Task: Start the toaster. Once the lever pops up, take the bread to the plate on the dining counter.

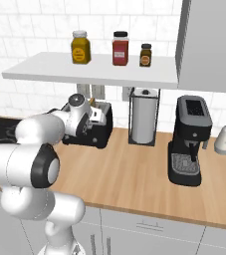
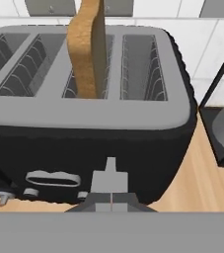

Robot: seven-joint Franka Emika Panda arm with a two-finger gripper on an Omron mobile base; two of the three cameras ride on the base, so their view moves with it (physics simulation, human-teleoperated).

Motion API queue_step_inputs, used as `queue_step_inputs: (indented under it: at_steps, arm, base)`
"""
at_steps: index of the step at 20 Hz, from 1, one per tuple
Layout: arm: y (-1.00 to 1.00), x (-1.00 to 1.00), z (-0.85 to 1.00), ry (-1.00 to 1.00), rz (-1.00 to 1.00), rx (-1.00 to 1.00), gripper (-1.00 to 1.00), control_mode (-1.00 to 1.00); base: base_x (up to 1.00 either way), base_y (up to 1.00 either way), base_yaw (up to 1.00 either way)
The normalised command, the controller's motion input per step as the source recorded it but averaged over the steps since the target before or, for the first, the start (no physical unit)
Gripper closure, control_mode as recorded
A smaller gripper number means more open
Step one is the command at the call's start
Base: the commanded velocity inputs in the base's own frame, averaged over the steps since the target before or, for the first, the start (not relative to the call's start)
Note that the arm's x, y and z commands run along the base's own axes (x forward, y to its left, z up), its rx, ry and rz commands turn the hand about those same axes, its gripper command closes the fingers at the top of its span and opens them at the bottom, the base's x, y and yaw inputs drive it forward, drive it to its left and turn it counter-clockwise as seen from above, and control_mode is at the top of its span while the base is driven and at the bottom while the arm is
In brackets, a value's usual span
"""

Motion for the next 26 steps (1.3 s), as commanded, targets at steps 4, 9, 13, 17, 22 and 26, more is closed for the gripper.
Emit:
queue_step_inputs:
  at_steps: [4, 9, 13, 17, 22, 26]
  arm:
    - [0.0, 0.13, -0.18, 0.0, 0.0, 0.0, 1.0, -1.0]
    - [0.0, 0.12, -0.19, 0.0, 0.0, 0.0, 1.0, -1.0]
    - [0.0, 0.11, -0.22, 0.0, 0.0, 0.0, 1.0, -1.0]
    - [0.0, 0.08, -0.26, 0.0, 0.0, 0.0, 1.0, -1.0]
    - [0.0, 0.01, -0.38, 0.0, 0.0, 0.0, 1.0, -1.0]
    - [0.0, 0.0, -0.46, 0.01, 0.0, 0.0, 1.0, -1.0]
  base:
    - [0.0, 0.0, 0.0]
    - [0.0, 0.0, 0.0]
    - [0.0, 0.0, 0.0]
    - [0.0, 0.0, 0.0]
    - [0.0, 0.0, 0.0]
    - [0.0, 0.0, 0.0]
